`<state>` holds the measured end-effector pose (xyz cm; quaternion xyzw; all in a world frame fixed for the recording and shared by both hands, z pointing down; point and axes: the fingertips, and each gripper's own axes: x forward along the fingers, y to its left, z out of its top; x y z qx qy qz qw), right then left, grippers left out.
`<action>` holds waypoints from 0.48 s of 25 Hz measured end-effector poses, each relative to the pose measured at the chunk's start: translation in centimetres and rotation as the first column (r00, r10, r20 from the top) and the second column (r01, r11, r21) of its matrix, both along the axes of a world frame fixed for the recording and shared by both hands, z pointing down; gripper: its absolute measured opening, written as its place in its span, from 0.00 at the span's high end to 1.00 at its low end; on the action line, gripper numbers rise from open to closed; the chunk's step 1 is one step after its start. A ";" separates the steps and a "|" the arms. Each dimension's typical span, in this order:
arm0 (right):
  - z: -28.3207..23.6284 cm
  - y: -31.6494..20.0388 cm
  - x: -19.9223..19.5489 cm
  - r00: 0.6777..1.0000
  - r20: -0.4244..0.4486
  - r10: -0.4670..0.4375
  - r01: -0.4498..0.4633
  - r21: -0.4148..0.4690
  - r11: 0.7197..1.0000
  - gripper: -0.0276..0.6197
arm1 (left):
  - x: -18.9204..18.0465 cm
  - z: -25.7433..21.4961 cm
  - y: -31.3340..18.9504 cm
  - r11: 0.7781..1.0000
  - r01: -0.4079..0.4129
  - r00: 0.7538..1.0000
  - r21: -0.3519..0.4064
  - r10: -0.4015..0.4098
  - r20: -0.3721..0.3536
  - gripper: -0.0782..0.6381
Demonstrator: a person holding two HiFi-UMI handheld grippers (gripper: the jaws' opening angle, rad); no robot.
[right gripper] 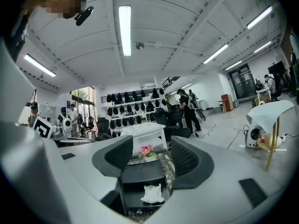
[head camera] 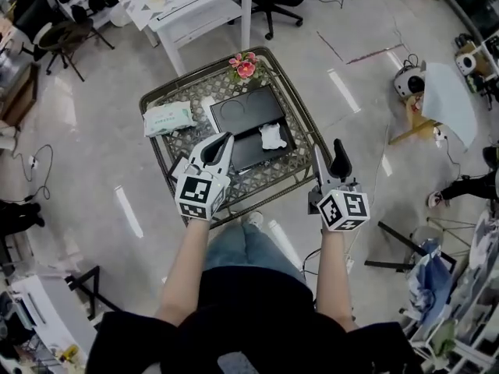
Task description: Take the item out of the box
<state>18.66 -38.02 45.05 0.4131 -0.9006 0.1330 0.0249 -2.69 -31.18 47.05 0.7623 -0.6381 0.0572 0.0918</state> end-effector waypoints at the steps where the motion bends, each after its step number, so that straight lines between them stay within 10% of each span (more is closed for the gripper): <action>1: 0.1 -0.4 -0.5 1.000 -0.002 -0.010 0.010 -0.003 1.000 0.59 | -0.3 0.1 -0.2 1.000 0.008 1.000 -0.001 -0.008 -0.002 0.87; 12: 1.4 -4.5 -5.8 0.993 -0.067 -0.095 0.093 -0.042 0.995 0.59 | -4.0 0.8 -3.7 0.999 0.031 1.000 -0.020 -0.031 0.000 0.87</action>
